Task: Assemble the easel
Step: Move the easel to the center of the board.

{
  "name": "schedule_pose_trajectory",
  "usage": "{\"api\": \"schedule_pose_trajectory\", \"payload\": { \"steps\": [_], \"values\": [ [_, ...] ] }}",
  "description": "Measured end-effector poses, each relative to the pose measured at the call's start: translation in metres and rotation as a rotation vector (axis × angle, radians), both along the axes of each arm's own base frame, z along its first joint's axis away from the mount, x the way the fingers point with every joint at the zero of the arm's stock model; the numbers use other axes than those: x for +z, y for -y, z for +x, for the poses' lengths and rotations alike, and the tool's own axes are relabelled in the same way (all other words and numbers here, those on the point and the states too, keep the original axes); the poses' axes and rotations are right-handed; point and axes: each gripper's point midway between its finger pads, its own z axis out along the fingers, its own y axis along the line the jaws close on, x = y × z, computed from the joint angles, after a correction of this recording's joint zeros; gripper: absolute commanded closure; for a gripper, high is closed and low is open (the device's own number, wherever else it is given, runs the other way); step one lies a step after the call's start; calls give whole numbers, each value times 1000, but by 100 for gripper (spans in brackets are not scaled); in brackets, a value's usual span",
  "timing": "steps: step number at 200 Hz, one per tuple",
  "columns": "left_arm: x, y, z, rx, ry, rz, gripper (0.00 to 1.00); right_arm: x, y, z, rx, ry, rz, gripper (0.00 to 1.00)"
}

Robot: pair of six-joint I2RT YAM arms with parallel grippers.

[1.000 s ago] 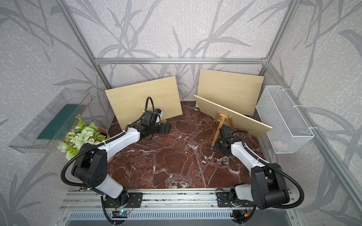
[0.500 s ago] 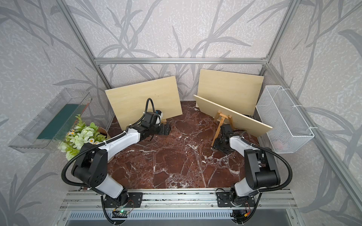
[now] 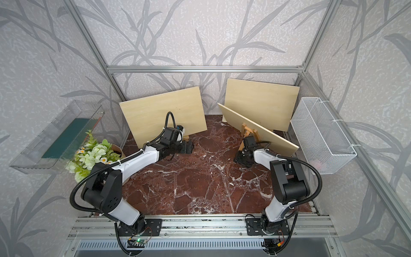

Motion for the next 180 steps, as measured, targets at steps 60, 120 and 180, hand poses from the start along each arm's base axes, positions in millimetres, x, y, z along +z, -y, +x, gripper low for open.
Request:
{"api": "schedule_pose_trajectory", "payload": {
  "steps": [60,120,180],
  "values": [
    [0,-4,-3,8,-3,16,1,2,-58,21,116,23,30,43],
    [0,-13,-2,33,-2,41,1,4,-117,50,211,59,47,43],
    [4,-26,-3,79,9,42,1,5,-151,39,310,88,12,39]
  ]
}}
